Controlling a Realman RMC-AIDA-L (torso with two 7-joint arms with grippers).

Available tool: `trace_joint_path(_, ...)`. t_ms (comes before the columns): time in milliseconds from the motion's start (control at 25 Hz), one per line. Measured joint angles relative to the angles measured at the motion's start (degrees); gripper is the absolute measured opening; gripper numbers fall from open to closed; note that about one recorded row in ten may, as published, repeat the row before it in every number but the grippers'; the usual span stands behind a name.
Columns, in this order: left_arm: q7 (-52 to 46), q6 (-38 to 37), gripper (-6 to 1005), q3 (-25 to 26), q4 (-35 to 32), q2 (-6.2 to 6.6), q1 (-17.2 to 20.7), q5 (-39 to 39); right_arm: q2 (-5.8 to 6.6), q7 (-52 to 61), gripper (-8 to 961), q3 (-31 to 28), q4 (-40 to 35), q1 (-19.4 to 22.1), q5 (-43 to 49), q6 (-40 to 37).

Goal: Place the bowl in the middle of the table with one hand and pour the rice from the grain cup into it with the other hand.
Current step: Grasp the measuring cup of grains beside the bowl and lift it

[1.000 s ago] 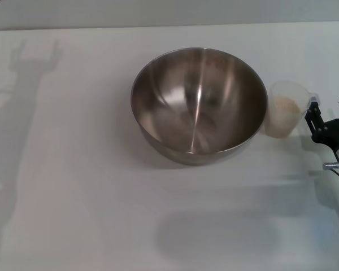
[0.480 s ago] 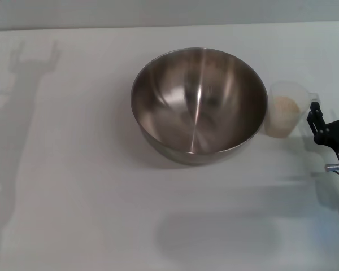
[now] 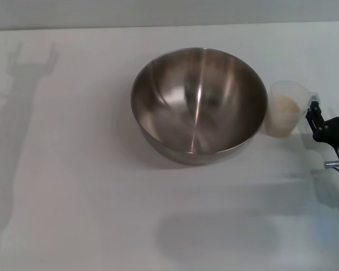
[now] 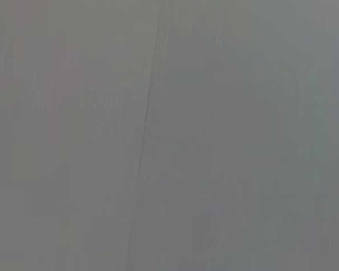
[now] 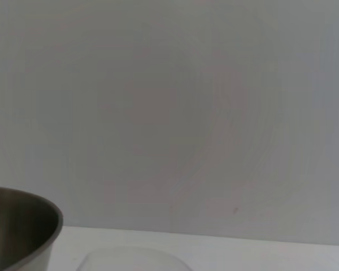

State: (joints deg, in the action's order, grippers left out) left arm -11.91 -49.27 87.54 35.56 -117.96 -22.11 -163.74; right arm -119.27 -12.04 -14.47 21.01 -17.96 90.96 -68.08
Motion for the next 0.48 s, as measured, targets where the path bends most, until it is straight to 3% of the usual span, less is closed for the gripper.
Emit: trace_joint_path(480,-0.8,-0.6,832,0.0,0.0,-0.19,0.2,0.0,0.0,0.0,631,0.1,-0.6,-0.3,0.1,0.1)
